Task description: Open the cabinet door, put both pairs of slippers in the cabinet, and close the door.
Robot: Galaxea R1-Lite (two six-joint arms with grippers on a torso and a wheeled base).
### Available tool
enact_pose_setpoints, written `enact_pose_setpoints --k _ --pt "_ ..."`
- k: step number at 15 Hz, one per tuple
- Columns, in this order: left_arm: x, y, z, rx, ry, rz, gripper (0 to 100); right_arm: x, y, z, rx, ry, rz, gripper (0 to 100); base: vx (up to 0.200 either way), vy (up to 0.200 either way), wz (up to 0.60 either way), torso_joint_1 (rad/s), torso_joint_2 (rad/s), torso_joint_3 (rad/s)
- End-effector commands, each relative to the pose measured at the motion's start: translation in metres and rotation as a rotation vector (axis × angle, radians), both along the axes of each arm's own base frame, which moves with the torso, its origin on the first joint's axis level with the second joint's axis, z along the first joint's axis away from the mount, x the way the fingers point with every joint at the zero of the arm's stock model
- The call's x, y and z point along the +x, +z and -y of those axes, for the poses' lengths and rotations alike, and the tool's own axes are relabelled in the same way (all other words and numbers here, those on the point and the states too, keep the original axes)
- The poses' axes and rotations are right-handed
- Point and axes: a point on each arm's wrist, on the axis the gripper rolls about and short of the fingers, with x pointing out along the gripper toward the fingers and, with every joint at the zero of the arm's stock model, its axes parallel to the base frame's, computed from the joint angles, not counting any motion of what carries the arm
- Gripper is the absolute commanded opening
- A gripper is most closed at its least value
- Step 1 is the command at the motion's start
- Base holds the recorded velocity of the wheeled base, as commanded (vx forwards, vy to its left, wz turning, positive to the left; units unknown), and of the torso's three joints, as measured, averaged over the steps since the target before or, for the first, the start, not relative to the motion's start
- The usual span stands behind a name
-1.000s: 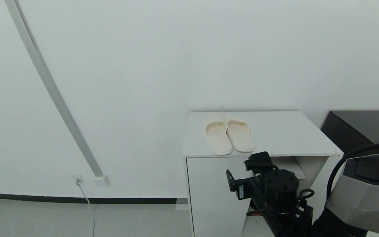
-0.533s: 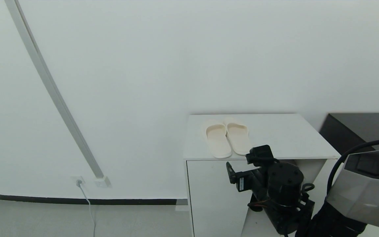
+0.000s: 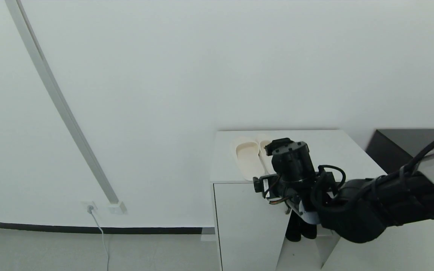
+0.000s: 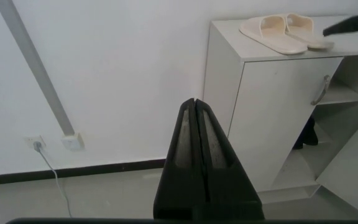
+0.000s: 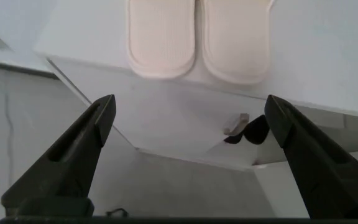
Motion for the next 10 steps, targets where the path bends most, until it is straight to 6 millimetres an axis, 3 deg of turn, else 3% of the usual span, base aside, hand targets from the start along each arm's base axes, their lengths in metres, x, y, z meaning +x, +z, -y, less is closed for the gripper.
enact_pose_setpoints --k 1,6,10 --pt "0.0 0.0 0.0 -0.002 0.001 -0.001 0 -0.005 0.048 -0.003 0.119 -0.027 0.073 100 0.0 0.0 0.0 0.0 0.0 0.0" --pt "0.0 0.0 0.0 -0.006 0.003 -0.001 0 -0.005 0.028 -0.003 0.095 -0.052 0.033 100 0.2 0.0 0.0 -0.003 0.0 0.002" --pt "0.0 0.0 0.0 -0.006 0.003 -0.001 0 -0.013 0.0 0.002 0.086 -0.034 0.029 100 0.2 0.0 0.0 0.01 0.0 0.001"
